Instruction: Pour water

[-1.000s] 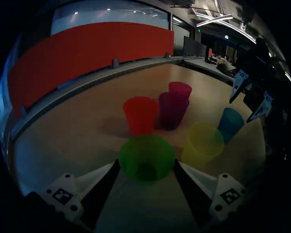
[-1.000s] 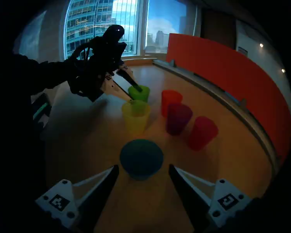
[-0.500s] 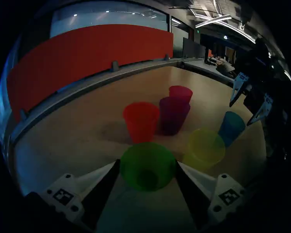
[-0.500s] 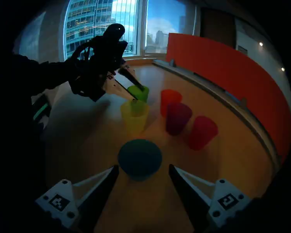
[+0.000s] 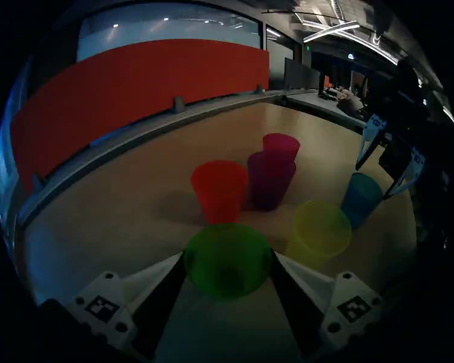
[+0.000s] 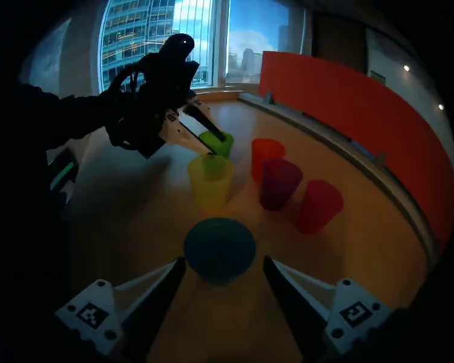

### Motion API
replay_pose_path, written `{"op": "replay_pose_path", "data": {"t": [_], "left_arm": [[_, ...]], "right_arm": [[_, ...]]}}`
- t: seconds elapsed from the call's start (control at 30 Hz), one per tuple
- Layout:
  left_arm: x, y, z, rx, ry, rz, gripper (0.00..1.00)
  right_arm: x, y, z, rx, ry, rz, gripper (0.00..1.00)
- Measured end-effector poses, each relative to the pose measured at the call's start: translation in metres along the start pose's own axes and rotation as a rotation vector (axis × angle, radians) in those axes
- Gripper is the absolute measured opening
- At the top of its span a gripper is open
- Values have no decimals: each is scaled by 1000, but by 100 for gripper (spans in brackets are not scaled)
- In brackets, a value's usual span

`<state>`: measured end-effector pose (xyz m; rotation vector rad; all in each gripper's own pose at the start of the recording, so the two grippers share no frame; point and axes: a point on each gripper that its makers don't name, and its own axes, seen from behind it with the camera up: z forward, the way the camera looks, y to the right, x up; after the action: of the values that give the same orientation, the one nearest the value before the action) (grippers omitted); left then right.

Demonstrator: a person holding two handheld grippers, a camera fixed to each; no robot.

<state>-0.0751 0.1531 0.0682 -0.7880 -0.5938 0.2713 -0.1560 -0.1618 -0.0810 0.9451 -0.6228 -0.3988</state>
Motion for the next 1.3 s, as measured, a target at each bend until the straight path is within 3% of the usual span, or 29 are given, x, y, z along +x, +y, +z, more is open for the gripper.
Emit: {"op": "replay_pose_path", "data": {"t": [0.73, 0.93, 1.3], "left_arm": [[9, -1, -11, 3, 23, 0, 90], [8, -4, -15, 13, 27, -2, 90], [14, -2, -27, 20, 53, -1, 90]], "right_arm": [[-3, -1, 39, 4, 9, -6, 100], [-4, -3, 44, 10, 21, 5, 92], [0, -7, 41, -4, 55, 22, 91]]}}
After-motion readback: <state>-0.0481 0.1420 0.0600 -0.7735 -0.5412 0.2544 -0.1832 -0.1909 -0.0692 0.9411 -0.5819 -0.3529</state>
